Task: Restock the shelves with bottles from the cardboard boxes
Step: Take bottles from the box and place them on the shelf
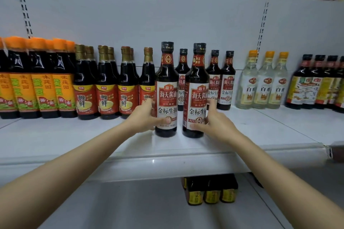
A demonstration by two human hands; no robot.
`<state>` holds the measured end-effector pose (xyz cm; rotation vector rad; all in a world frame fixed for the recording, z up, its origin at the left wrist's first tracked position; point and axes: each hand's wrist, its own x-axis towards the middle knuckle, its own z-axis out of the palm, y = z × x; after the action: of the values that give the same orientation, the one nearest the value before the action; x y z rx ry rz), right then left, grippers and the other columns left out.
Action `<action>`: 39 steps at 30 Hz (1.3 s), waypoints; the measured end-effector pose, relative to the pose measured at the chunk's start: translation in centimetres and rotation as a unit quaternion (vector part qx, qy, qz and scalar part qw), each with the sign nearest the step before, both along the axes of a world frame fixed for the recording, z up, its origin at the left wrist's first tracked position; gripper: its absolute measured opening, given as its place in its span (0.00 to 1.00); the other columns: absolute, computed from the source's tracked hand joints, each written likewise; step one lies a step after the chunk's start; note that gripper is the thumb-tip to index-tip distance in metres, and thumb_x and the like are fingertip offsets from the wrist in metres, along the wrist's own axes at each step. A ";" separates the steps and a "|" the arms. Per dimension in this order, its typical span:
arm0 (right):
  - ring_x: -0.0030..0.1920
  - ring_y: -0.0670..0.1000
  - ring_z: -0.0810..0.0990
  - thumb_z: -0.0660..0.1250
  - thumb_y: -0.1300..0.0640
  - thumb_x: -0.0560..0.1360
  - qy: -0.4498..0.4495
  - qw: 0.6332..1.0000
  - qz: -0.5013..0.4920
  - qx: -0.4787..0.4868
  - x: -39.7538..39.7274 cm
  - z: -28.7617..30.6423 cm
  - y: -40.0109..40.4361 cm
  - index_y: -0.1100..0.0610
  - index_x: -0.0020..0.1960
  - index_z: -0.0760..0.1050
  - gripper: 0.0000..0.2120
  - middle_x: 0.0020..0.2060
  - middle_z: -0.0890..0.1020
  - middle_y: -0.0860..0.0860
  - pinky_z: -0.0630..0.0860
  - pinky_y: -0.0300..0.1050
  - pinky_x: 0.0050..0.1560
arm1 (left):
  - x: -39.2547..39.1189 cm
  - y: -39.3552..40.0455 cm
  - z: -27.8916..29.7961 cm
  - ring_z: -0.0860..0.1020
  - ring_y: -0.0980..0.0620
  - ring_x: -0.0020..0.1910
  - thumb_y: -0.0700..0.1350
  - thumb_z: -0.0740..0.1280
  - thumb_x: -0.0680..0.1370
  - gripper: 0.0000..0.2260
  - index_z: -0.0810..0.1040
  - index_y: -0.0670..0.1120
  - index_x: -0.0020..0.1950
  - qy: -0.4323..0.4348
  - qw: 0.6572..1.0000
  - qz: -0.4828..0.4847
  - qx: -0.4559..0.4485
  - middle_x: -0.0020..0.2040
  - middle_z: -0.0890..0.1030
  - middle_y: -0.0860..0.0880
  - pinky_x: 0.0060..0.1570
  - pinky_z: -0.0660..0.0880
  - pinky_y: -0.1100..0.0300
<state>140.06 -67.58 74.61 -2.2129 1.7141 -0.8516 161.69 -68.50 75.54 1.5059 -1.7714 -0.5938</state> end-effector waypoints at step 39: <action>0.54 0.56 0.76 0.75 0.59 0.70 0.023 0.986 0.068 -0.149 -1.9 4.6 -7.6 0.45 0.77 0.42 0.51 0.68 0.57 0.56 0.78 0.50 0.51 | -4.6 -4.1 4.5 0.78 0.46 0.51 0.41 0.76 0.70 0.52 0.38 0.46 0.78 -0.274 0.936 0.053 -0.216 0.76 0.48 0.44 0.49 0.79 0.55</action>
<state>138.14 -75.19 79.23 -2.5261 1.5146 -1.0921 157.10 -72.58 80.03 1.5180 -2.0327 0.2982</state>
